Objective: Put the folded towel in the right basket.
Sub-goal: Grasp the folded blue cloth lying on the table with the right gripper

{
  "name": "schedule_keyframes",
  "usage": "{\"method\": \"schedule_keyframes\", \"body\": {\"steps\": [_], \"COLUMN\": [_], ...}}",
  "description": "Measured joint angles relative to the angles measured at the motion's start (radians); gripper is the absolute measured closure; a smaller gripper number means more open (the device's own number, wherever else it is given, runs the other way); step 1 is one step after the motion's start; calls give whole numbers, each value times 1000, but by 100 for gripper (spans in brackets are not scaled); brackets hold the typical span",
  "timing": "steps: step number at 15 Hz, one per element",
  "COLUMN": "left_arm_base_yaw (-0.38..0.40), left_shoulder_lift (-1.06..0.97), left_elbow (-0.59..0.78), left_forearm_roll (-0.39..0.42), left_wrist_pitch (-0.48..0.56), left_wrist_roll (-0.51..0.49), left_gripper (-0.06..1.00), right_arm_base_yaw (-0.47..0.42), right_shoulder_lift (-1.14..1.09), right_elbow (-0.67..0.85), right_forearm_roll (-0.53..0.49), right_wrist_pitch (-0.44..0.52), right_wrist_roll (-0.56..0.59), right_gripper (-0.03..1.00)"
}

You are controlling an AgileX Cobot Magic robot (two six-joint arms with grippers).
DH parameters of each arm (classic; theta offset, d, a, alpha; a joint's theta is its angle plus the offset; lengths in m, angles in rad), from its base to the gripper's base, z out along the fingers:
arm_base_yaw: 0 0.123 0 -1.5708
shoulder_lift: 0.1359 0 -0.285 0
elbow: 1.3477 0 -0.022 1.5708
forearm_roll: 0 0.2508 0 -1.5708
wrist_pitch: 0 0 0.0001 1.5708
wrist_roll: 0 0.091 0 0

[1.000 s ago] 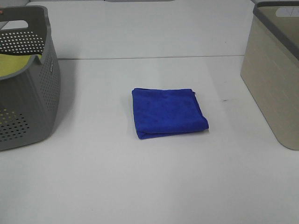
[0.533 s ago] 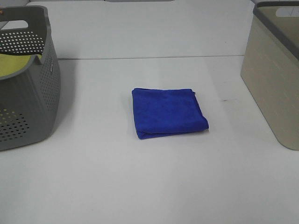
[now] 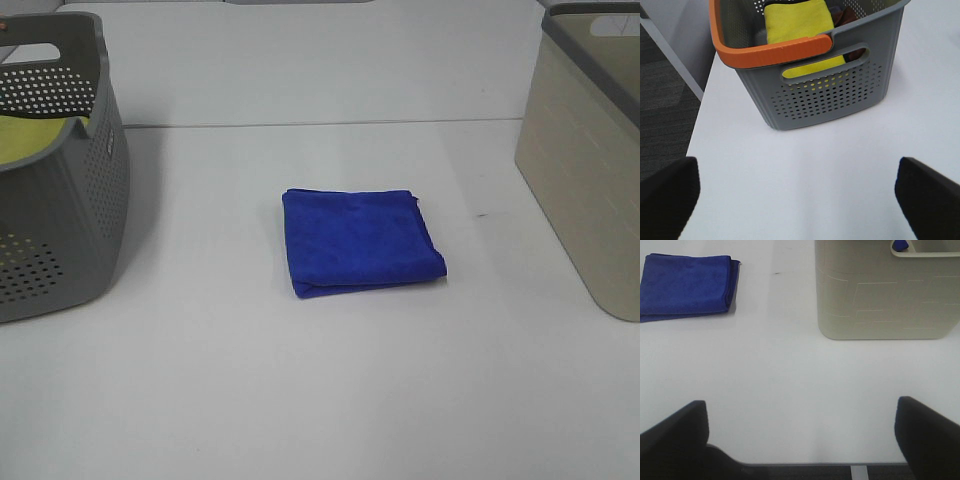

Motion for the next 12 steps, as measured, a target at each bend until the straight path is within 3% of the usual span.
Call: {"method": "schedule_keyframes", "body": {"steps": [12], "left_arm_base_yaw": [0], "left_shoulder_lift": [0], "left_elbow": [0], "left_forearm_roll": [0], "left_wrist_pitch": [0], "left_wrist_roll": [0], "left_gripper": [-4], "right_arm_base_yaw": [0], "right_shoulder_lift": [0], "right_elbow": [0], "right_forearm_roll": [0], "right_wrist_pitch": [0], "right_wrist_roll": [0], "right_gripper": [0]}}
